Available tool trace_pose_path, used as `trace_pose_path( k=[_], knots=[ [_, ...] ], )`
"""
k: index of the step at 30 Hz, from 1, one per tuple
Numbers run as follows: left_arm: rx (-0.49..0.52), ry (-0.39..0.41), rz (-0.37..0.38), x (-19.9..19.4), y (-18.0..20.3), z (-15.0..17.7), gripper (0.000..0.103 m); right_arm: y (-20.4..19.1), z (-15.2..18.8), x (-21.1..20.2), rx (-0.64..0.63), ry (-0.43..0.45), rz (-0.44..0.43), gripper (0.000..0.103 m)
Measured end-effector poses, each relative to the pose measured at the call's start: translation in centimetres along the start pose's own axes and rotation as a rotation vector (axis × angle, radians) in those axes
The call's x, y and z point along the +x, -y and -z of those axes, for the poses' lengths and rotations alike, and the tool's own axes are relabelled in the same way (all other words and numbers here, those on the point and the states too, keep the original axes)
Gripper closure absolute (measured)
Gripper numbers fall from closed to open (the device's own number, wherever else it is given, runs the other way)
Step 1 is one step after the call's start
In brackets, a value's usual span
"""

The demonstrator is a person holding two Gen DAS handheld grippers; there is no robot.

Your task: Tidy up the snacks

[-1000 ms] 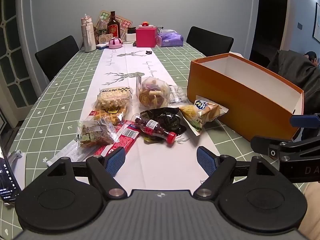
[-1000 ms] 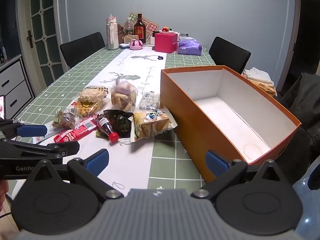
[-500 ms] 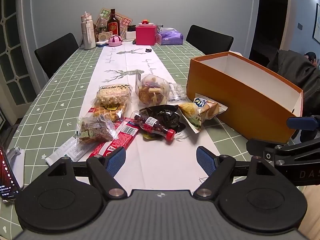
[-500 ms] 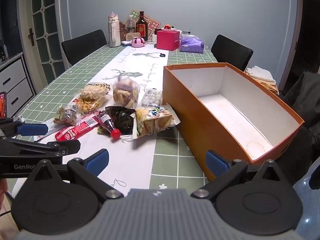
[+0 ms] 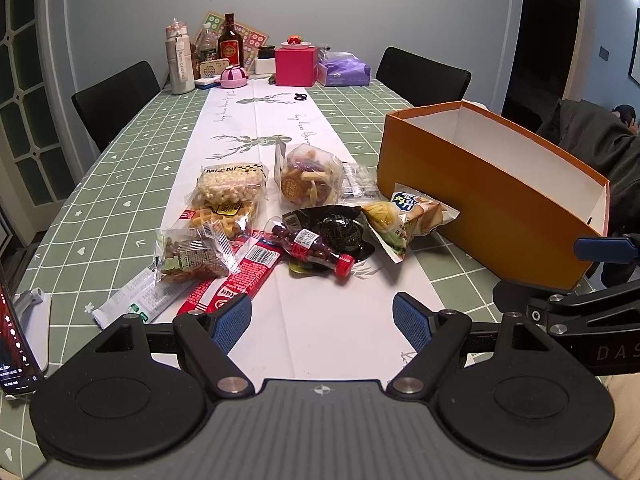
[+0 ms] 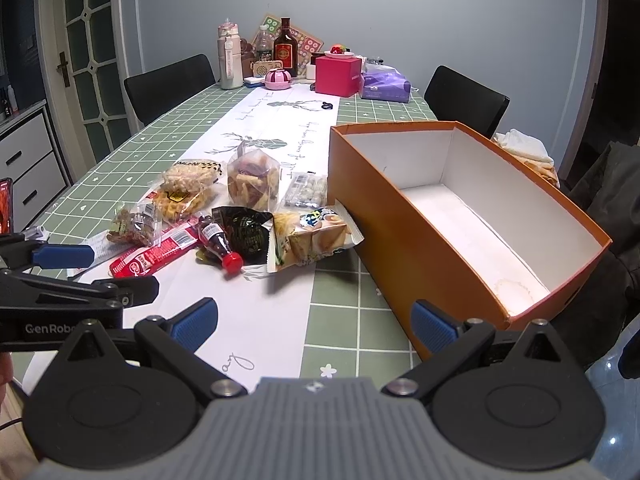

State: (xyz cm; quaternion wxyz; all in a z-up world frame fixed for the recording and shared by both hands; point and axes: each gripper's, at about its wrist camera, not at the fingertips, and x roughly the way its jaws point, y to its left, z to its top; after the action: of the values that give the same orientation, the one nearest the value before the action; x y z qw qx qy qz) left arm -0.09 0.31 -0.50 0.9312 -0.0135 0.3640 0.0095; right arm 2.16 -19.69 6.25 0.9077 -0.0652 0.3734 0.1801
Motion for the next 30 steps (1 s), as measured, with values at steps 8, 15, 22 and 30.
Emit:
trace_pose_path(
  k=[8,15,22,30],
  knots=[
    [0.001,-0.001,-0.001,0.05,0.11,0.02,0.009,-0.01,0.01,0.02,0.001,-0.002,0.000,0.003],
    [0.002,-0.002,0.000,0.01,0.15,0.01,0.009,-0.02,0.10,0.24,-0.004,-0.007,-0.003,0.003],
    [0.001,-0.006,-0.002,0.08,0.21,0.12,0.009,-0.11,0.10,0.27,-0.008,-0.011,-0.003,0.003],
    [0.001,-0.014,0.004,0.21,0.06,0.09,0.009,-0.13,0.19,0.34,-0.008,-0.016,-0.003,0.003]
  ],
)
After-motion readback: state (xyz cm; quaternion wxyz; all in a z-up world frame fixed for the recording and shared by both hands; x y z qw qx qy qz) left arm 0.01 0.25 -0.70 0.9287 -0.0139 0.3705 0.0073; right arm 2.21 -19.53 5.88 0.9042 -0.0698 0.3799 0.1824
